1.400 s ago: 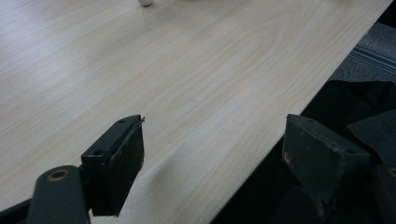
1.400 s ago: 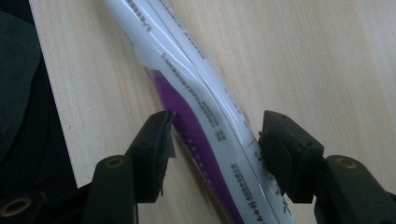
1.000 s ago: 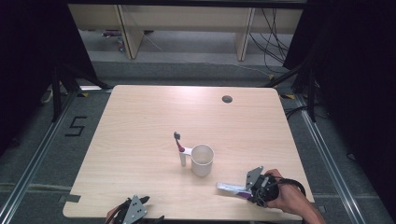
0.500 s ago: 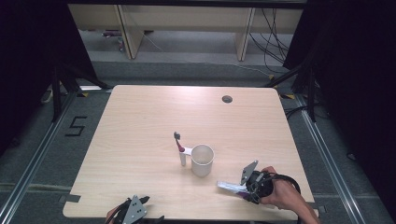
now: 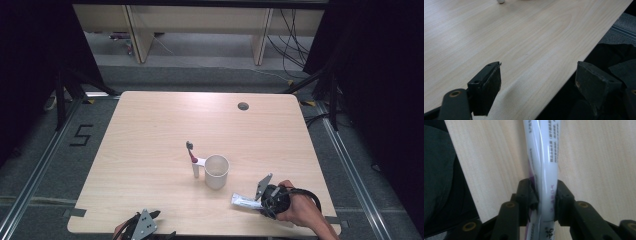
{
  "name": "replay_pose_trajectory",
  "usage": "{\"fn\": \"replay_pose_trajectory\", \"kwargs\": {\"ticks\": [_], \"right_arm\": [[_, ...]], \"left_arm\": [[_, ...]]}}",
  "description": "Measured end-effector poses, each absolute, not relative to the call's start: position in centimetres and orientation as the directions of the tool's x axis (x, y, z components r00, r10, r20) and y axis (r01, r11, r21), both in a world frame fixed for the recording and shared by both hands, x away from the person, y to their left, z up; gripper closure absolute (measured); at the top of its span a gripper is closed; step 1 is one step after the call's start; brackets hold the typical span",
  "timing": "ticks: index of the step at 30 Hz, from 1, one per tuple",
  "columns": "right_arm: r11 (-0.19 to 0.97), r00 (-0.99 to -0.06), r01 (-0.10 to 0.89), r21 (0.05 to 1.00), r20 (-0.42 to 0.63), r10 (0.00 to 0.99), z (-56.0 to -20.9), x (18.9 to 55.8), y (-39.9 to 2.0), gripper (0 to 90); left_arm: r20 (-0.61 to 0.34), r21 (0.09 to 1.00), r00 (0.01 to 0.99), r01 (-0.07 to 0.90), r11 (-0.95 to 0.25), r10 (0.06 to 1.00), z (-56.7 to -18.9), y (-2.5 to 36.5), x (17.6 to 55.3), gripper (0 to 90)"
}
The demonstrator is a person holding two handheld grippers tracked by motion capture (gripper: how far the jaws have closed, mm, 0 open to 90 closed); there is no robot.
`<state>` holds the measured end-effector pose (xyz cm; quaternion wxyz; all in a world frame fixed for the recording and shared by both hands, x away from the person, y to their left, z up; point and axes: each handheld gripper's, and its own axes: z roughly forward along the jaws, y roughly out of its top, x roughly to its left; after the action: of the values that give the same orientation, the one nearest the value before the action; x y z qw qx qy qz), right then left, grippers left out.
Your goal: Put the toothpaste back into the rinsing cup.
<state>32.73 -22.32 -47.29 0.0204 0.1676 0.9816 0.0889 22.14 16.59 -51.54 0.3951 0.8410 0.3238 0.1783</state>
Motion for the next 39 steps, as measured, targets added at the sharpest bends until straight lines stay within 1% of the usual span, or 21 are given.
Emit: {"fn": "replay_pose_trajectory", "kwargs": {"ticks": [1, 2, 3, 6, 12, 14, 17, 18, 19, 21, 22, 23, 25, 26, 28, 29, 31, 34, 36, 38, 39], "right_arm": [[0.932, -0.947, 0.314, 0.181, -0.005, 0.320, -47.4, 32.7, -22.2, 75.4], [0.924, -0.935, 0.348, 0.158, -0.013, 0.355, -47.4, 32.5, -22.0, 75.5], [0.934, -0.948, 0.312, 0.174, -0.003, 0.317, -47.5, 32.7, -22.0, 75.5], [0.922, -0.933, 0.355, 0.156, 0.001, 0.359, -47.4, 32.6, -21.9, 75.5], [0.937, -0.944, 0.321, 0.140, -0.028, 0.327, -47.4, 32.7, -21.7, 76.0], [0.930, -0.935, 0.346, 0.128, -0.031, 0.352, -47.4, 32.6, -21.6, 76.2], [0.918, -0.927, 0.368, 0.148, -0.022, 0.376, -47.3, 32.4, -21.8, 76.4], [0.927, -0.939, 0.333, 0.173, -0.029, 0.342, -47.4, 32.6, -22.0, 76.4], [0.919, -0.933, 0.350, 0.180, -0.027, 0.360, -47.3, 32.6, -22.1, 76.5], [0.918, -0.936, 0.338, 0.206, -0.028, 0.351, -47.0, 32.6, -22.5, 76.6], [0.910, -0.929, 0.353, 0.216, -0.036, 0.369, -46.8, 32.5, -22.6, 76.7], [0.915, -0.937, 0.330, 0.232, -0.038, 0.348, -46.6, 32.6, -22.8, 76.7], [0.899, -0.930, 0.345, 0.270, -0.036, 0.367, -46.2, 32.4, -23.2, 76.8], [0.888, -0.921, 0.360, 0.285, -0.042, 0.386, -46.0, 32.3, -23.4, 76.8], [0.879, -0.925, 0.343, 0.330, -0.043, 0.378, -45.6, 32.3, -23.9, 76.8], [0.867, -0.915, 0.366, 0.338, -0.041, 0.402, -45.4, 32.2, -24.1, 76.8], [0.852, -0.915, 0.350, 0.388, -0.051, 0.400, -45.1, 32.4, -24.5, 76.8], [0.817, -0.894, 0.388, 0.427, -0.040, 0.445, -44.5, 32.3, -24.9, 76.8], [0.806, -0.897, 0.371, 0.461, -0.047, 0.440, -44.2, 32.6, -25.2, 76.8], [0.781, -0.885, 0.377, 0.498, -0.057, 0.463, -44.0, 32.7, -25.2, 76.8], [0.778, -0.889, 0.364, 0.512, -0.057, 0.454, -43.7, 32.8, -25.3, 76.8]], "left_arm": [[0.041, 0.782, 0.727, 0.404, -0.475, 0.686, -51.6, 16.6, 22.1, 20.6], [0.040, 0.783, 0.727, 0.404, -0.474, 0.685, -51.6, 16.6, 22.1, 20.6], [0.044, 0.780, 0.726, 0.404, -0.478, 0.686, -51.5, 16.6, 22.1, 20.6], [0.044, 0.781, 0.727, 0.402, -0.478, 0.685, -51.5, 16.6, 22.1, 20.6], [0.037, 0.787, 0.726, 0.402, -0.468, 0.687, -51.6, 16.6, 22.1, 20.6], [0.009, 0.799, 0.719, 0.413, -0.437, 0.695, -51.6, 16.5, 22.0, 20.7], [0.040, 0.783, 0.723, 0.407, -0.471, 0.690, -51.5, 16.7, 22.2, 20.6], [0.032, 0.783, 0.727, 0.407, -0.469, 0.685, -51.5, 16.8, 22.2, 20.7], [0.008, 0.797, 0.721, 0.414, -0.440, 0.693, -51.6, 16.6, 22.1, 20.6], [0.031, 0.784, 0.727, 0.408, -0.468, 0.686, -51.5, 16.7, 22.2, 20.7], [0.014, 0.792, 0.722, 0.414, -0.449, 0.692, -51.6, 16.6, 22.1, 20.6], [-0.008, 0.800, 0.718, 0.422, -0.426, 0.696, -51.6, 16.5, 22.1, 20.6], [-0.018, 0.809, 0.710, 0.425, -0.407, 0.704, -51.7, 16.5, 22.1, 20.6], [0.006, 0.793, 0.715, 0.422, -0.439, 0.699, -51.5, 16.8, 22.1, 20.6], [0.006, 0.791, 0.717, 0.423, -0.442, 0.697, -51.5, 16.8, 22.2, 20.6], [0.007, 0.791, 0.717, 0.422, -0.443, 0.697, -51.5, 16.9, 22.2, 20.6], [0.005, 0.791, 0.717, 0.424, -0.442, 0.697, -51.5, 16.9, 22.2, 20.6], [-0.010, 0.797, 0.716, 0.427, -0.427, 0.698, -51.6, 16.8, 22.2, 20.7], [-0.019, 0.806, 0.706, 0.430, -0.407, 0.708, -51.6, 16.7, 22.2, 20.7], [-0.027, 0.809, 0.702, 0.433, -0.397, 0.711, -51.6, 16.7, 22.1, 20.7], [-0.006, 0.797, 0.711, 0.428, -0.426, 0.703, -51.5, 16.9, 22.2, 20.7]]}}
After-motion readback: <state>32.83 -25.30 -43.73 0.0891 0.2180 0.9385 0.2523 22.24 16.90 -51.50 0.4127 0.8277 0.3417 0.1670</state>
